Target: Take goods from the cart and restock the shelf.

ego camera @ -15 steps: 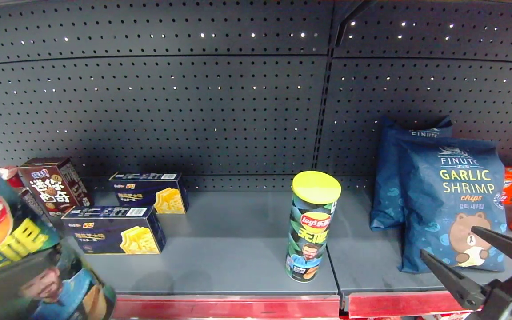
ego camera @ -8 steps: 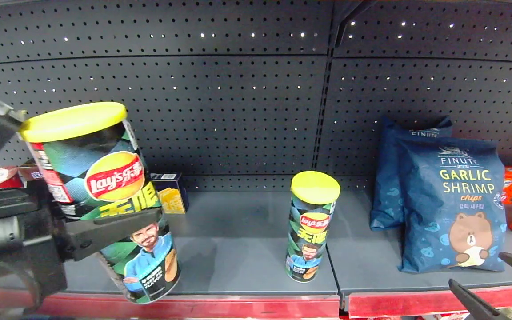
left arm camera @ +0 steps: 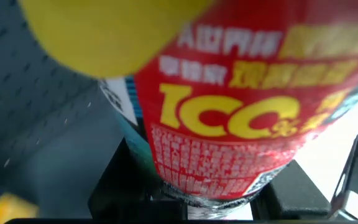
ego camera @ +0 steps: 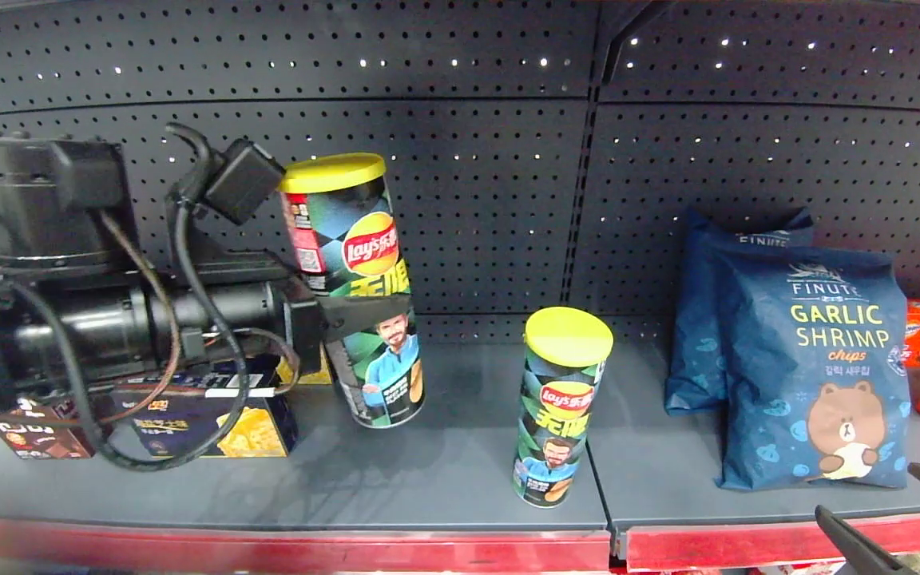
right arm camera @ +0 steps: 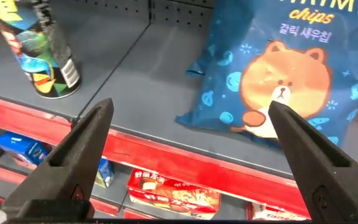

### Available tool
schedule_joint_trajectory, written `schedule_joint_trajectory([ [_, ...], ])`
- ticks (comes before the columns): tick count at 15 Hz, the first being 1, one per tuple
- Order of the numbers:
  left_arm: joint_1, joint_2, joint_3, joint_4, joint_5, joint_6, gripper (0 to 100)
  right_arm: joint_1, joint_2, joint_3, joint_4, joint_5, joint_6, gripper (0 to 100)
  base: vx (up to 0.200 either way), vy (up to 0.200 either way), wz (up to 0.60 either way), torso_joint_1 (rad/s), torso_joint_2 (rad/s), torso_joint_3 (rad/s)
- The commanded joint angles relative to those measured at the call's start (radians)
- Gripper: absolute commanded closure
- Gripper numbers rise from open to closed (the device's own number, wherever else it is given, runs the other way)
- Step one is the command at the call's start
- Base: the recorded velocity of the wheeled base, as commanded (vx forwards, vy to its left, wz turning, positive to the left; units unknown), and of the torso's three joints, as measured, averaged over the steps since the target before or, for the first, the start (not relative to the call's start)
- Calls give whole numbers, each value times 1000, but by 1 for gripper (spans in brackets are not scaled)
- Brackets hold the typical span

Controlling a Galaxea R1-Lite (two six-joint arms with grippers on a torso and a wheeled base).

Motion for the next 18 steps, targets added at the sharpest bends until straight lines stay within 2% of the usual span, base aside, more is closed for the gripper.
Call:
schedule_joint_trajectory([
  [1, 8, 180, -122, -5, -44, 5, 100, -4, 5, 1, -1, -2, 0, 0, 0, 0, 0, 0, 0, 0],
  [4, 8, 274, -202, -5, -104, 4, 100, -27, 5, 1, -1, -2, 0, 0, 0, 0, 0, 0, 0, 0],
  [6, 28, 326, -253, -10, -188, 5, 100, -38, 5, 1, -1, -2, 0, 0, 0, 0, 0, 0, 0, 0],
  [8, 28, 371, -305, -12, -213, 10, 100, -39, 5, 1, -1, -2, 0, 0, 0, 0, 0, 0, 0, 0],
  [10, 32, 415, -328, -15, -214, 90, 100, -58, 5, 1, -1, -2, 0, 0, 0, 0, 0, 0, 0, 0],
  [11, 38, 447, -339, -16, -228, 145, 100, -67, 5, 1, -1, -2, 0, 0, 0, 0, 0, 0, 0, 0],
  [13, 48, 487, -371, -18, -272, 154, 100, -81, 4, 1, -1, -2, 0, 0, 0, 0, 0, 0, 0, 0],
  [16, 52, 561, -443, -19, -288, 156, 100, -93, 5, 1, -1, -2, 0, 0, 0, 0, 0, 0, 0, 0],
  [18, 51, 619, -523, -18, -289, 156, 100, -96, 5, 1, -1, -2, 0, 0, 0, 0, 0, 0, 0, 0],
])
